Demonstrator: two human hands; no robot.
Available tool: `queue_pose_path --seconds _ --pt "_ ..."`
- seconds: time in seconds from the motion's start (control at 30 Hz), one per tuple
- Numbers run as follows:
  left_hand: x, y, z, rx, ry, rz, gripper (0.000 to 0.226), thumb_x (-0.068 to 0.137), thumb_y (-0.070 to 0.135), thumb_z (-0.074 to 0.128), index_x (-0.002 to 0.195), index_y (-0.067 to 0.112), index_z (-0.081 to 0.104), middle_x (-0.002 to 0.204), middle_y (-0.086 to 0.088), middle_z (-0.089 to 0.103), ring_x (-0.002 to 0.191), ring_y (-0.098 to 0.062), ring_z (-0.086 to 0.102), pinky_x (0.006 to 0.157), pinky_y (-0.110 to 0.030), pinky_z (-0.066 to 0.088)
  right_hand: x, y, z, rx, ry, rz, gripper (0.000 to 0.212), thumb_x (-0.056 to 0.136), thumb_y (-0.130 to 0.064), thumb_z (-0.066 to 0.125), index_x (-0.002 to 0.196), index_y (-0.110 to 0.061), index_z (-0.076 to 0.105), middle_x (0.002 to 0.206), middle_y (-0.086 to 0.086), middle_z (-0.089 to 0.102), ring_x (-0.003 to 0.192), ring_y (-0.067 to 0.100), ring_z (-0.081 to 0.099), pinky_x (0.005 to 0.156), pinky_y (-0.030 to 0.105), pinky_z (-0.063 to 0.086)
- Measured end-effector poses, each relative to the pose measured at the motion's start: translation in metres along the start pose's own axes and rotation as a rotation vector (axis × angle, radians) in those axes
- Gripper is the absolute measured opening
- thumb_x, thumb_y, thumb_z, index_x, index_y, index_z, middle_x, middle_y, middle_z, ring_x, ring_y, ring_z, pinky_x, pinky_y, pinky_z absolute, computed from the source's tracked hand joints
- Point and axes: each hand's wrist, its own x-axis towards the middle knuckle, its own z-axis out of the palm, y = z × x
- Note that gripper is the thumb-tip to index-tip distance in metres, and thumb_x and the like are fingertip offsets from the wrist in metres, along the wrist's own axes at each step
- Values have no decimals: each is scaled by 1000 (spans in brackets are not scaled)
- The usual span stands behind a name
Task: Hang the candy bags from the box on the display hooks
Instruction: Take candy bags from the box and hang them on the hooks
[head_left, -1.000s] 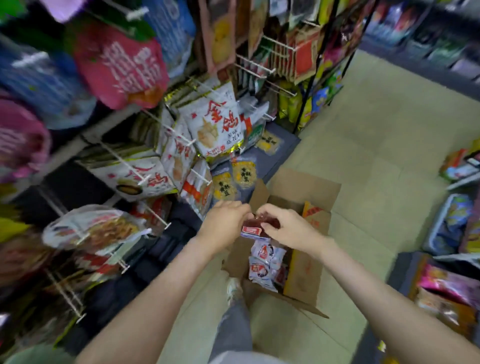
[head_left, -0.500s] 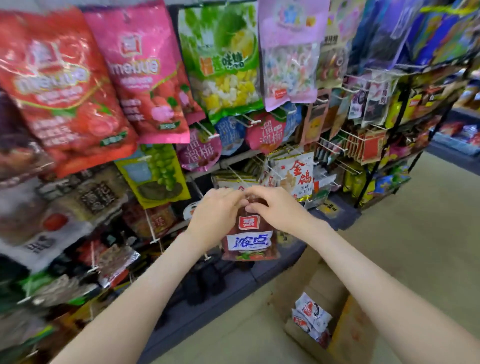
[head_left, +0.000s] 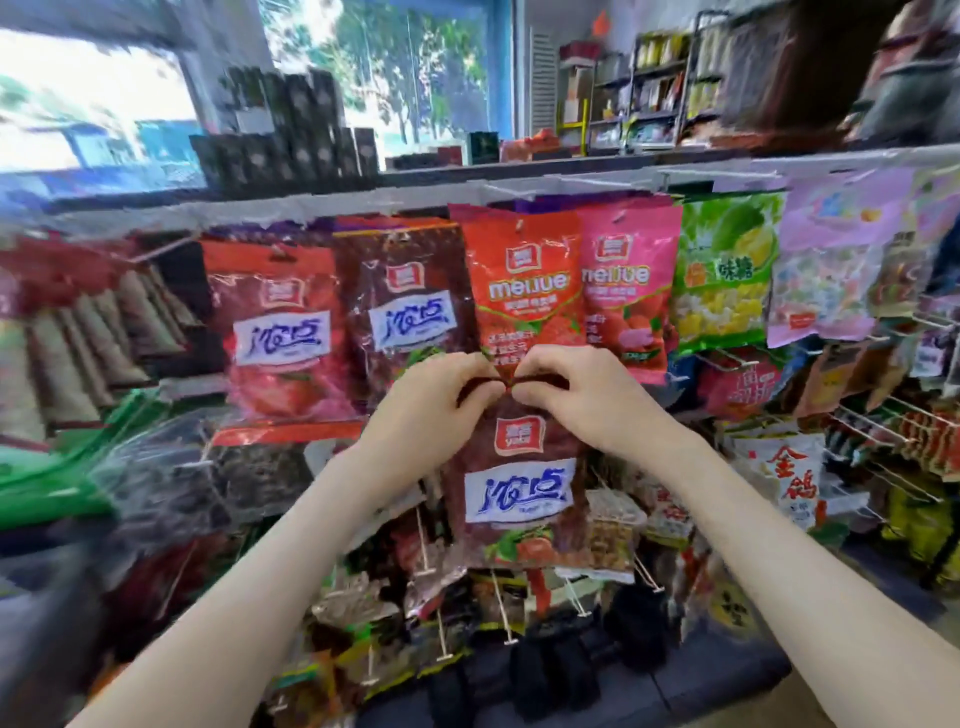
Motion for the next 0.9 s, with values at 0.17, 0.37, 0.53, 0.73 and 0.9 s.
queue_pose_path --seconds 0.17,0.37,0.53,0.73,0.9 --pt "-11 -48 -65 67 112 -18 12 92 22 59 95 14 68 82 11 60 80 -8 51 69 -18 29 47 -60 39 19 86 -80 8 87 -23 65 84 -16 68 82 -5 67 78 7 58 71 21 41" --pt "-8 -99 -113 116 284 -121 13 92 23 60 92 15 71 88 5 69 85 -12 57 74 -20 34 109 -104 75 -41 206 -49 10 86 -37 63 78 -36 57 90 -14 61 96 6 49 88 34 23" --pt "8 -138 -132 65 325 -275 15 92 22 60 91 15 73 85 6 69 80 -9 55 68 -18 32 154 -121 99 -36 237 26 12 89 -39 60 90 -29 65 99 -10 58 100 7 43 87 32 18" --pt "34 -162 -143 55 342 -368 19 92 24 59 96 13 73 93 -3 72 88 -18 61 75 -27 40 197 -128 110 -26 301 54 11 89 -36 59 92 -29 66 107 -7 61 111 14 48 84 32 17" --pt "50 -174 -144 92 375 -408 20 92 25 59 100 12 72 98 -6 72 96 -24 61 87 -39 45 213 -129 117 77 359 63 15 90 -33 58 98 -25 68 108 -6 64 109 14 50 83 32 17"
